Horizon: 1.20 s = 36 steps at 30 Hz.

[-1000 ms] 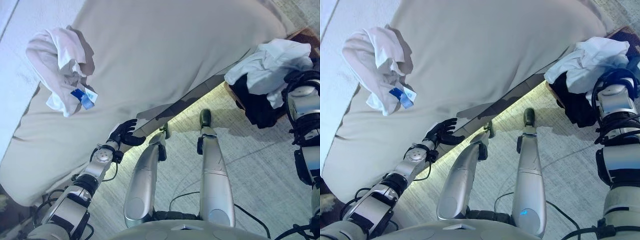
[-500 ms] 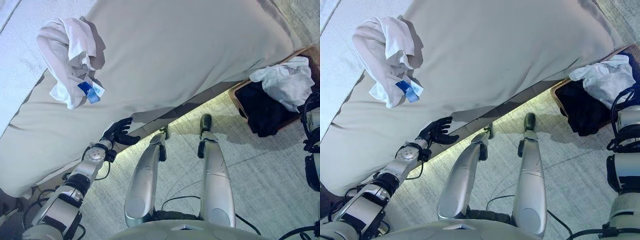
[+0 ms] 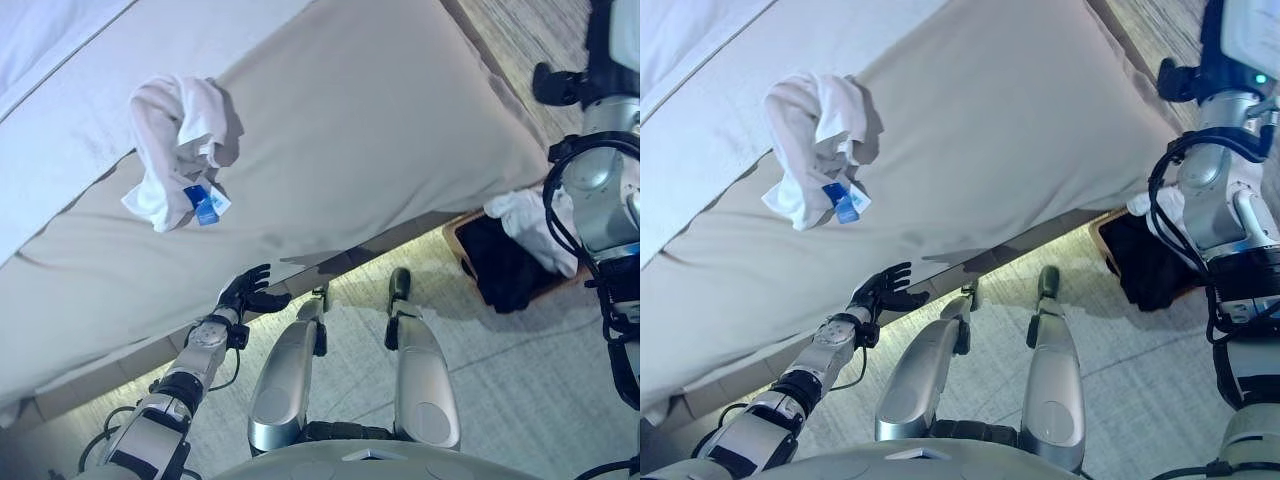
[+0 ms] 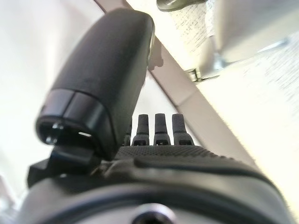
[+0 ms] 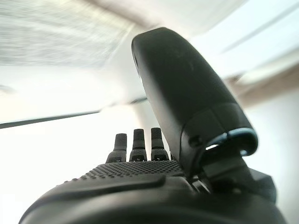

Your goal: Pick up the clothes from the bed and place them into the basket

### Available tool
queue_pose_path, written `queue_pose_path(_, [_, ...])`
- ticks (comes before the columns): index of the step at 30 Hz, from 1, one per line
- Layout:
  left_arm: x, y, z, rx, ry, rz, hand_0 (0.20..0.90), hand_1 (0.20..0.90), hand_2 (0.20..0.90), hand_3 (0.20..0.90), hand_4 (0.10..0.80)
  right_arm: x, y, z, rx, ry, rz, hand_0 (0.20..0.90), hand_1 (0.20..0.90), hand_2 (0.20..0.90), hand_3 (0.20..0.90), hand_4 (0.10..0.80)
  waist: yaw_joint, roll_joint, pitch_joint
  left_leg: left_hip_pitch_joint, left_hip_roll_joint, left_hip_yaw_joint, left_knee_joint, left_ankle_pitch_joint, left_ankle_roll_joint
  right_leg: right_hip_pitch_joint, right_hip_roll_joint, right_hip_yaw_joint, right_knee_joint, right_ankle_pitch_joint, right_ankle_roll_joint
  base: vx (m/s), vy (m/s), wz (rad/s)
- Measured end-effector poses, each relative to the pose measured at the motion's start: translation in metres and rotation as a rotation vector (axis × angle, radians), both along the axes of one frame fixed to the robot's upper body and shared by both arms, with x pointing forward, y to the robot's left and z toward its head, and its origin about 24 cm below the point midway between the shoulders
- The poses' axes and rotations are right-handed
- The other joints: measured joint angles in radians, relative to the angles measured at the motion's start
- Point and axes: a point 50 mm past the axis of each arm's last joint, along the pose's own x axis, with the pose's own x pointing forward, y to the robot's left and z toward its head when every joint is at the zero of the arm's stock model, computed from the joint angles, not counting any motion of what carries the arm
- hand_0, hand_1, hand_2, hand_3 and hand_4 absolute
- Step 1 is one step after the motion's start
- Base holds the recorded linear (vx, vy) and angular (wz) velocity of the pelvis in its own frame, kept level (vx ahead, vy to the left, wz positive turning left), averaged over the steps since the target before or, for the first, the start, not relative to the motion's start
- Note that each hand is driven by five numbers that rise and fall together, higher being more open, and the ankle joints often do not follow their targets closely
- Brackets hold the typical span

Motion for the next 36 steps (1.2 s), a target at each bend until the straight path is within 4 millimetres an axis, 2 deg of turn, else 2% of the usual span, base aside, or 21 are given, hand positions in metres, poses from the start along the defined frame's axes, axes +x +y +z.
queue_pose_path(2, [-0.005,0.004,-0.004,0.004,0.022,0.015,0.900,0.900,0.900,0.900,0.800,0.006,0.006,-0.008,-0.026,0.088,0.019,0.900,0.900,0.900,0.900,0.800,0.024,-0.009,0.000,0.007,-0.002,-0.031,0.006,0.002,-0.003,0.032,-0.003,-0.036,-0.010,-0.003,0.001,0.121,0.076,0.53])
queue_pose_path(4, [-0.010,0.012,-0.008,0.013,0.048,0.037,0.900,0.900,0.900,0.900,0.800,0.015,0.013,-0.023,-0.062,0.195,0.033,0.900,0.900,0.900,0.900,0.800,0.076,-0.035,-0.003,0.026,-0.005,-0.069,0.009,0.003,-0.005,0.081,-0.004,-0.079,-0.025,-0.011,0.001,0.134,0.061,0.54])
queue_pose_path(5, [-0.013,0.018,-0.009,0.026,0.056,0.045,0.900,0.900,0.900,0.900,0.800,0.020,0.018,-0.027,-0.062,0.228,0.043,0.900,0.900,0.900,0.900,0.800,0.101,-0.052,-0.005,0.030,-0.007,-0.086,0.011,0.002,-0.006,0.097,-0.005,-0.093,-0.028,-0.019,-0.002,0.145,0.057,0.62])
queue_pose_path(6, [-0.017,0.030,-0.010,0.055,0.077,0.060,0.900,0.900,0.900,0.900,0.800,0.029,0.028,-0.029,-0.061,0.259,0.058,0.900,0.900,0.900,0.900,0.800,0.134,-0.087,-0.008,0.022,-0.011,-0.116,0.026,-0.004,-0.015,0.112,-0.006,-0.123,-0.028,-0.030,-0.001,0.121,0.064,0.63])
queue_pose_path(9, [-0.019,0.046,-0.007,0.088,0.096,0.082,0.900,0.900,0.900,0.900,0.800,0.041,0.040,-0.021,-0.102,0.278,0.056,0.900,0.900,0.900,0.900,0.800,0.200,-0.133,-0.012,-0.006,-0.019,-0.165,0.060,-0.014,-0.028,0.116,-0.018,-0.168,-0.008,-0.053,-0.004,0.158,0.029,0.56])
queue_pose_path(11, [-0.021,0.056,-0.007,0.098,0.110,0.108,0.900,0.900,0.900,0.900,0.800,0.054,0.050,-0.012,-0.140,0.285,0.029,0.900,0.900,0.900,0.900,0.800,0.251,-0.152,-0.010,-0.025,-0.033,-0.194,0.093,-0.025,-0.040,0.118,-0.034,-0.196,0.019,-0.071,0.005,0.054,0.062,0.50])
queue_pose_path(15, [-0.021,0.064,-0.003,0.084,0.095,0.142,0.900,0.900,0.900,0.900,0.800,0.066,0.061,0.003,-0.150,0.274,-0.024,0.900,0.900,0.900,0.900,0.800,0.356,-0.170,-0.010,-0.090,-0.059,-0.248,0.160,-0.052,-0.042,0.108,-0.056,-0.259,0.041,-0.081,0.014,0.010,0.040,0.47])
queue_pose_path(17, [-0.021,0.066,-0.002,0.085,0.095,0.150,0.900,0.900,0.900,0.900,0.800,0.070,0.070,0.009,-0.147,0.261,-0.020,0.900,0.900,0.900,0.900,0.800,0.384,-0.177,-0.009,-0.129,-0.064,-0.260,0.190,-0.071,-0.049,0.092,-0.057,-0.278,0.042,-0.083,0.016,0.002,0.024,0.26])
queue_pose_path(20, [-0.023,0.068,-0.002,0.070,0.089,0.158,0.900,0.900,0.900,0.900,0.800,0.074,0.088,0.019,-0.165,0.229,-0.003,0.900,0.900,0.900,0.900,0.800,0.430,-0.191,-0.009,-0.212,-0.071,-0.288,0.232,-0.078,-0.044,0.046,-0.057,-0.311,0.045,-0.085,0.019,-0.018,0.025,0.26])
queue_pose_path(25, [-0.026,0.067,-0.001,0.033,0.053,0.151,0.900,0.900,0.900,0.900,0.800,0.082,0.111,0.022,-0.161,0.235,-0.006,0.900,0.900,0.900,0.900,0.800,0.463,-0.210,-0.007,-0.311,-0.073,-0.317,0.256,-0.080,-0.042,-0.030,-0.058,-0.355,0.063,-0.094,0.025,0.003,-0.002,0.16])
queue_pose_path(31, [-0.028,0.064,-0.002,-0.020,0.032,0.137,0.900,0.900,0.900,0.900,0.800,0.088,0.103,0.003,-0.162,0.367,-0.082,0.900,0.900,0.900,0.900,0.800,0.498,-0.210,-0.008,-0.357,-0.075,-0.342,0.264,-0.077,-0.045,-0.048,-0.057,-0.398,0.064,-0.095,0.027,0.029,-0.001,0.17])
queue_pose_path(36, [-0.027,0.060,0.003,-0.043,-0.019,0.090,0.900,0.900,0.900,0.900,0.800,0.089,0.095,0.011,-0.194,0.521,-0.200,0.900,0.900,0.900,0.900,0.800,0.514,-0.209,-0.008,-0.383,-0.077,-0.346,0.251,-0.073,-0.052,-0.084,-0.073,-0.415,0.095,-0.103,0.037,0.020,-0.019,0.07])
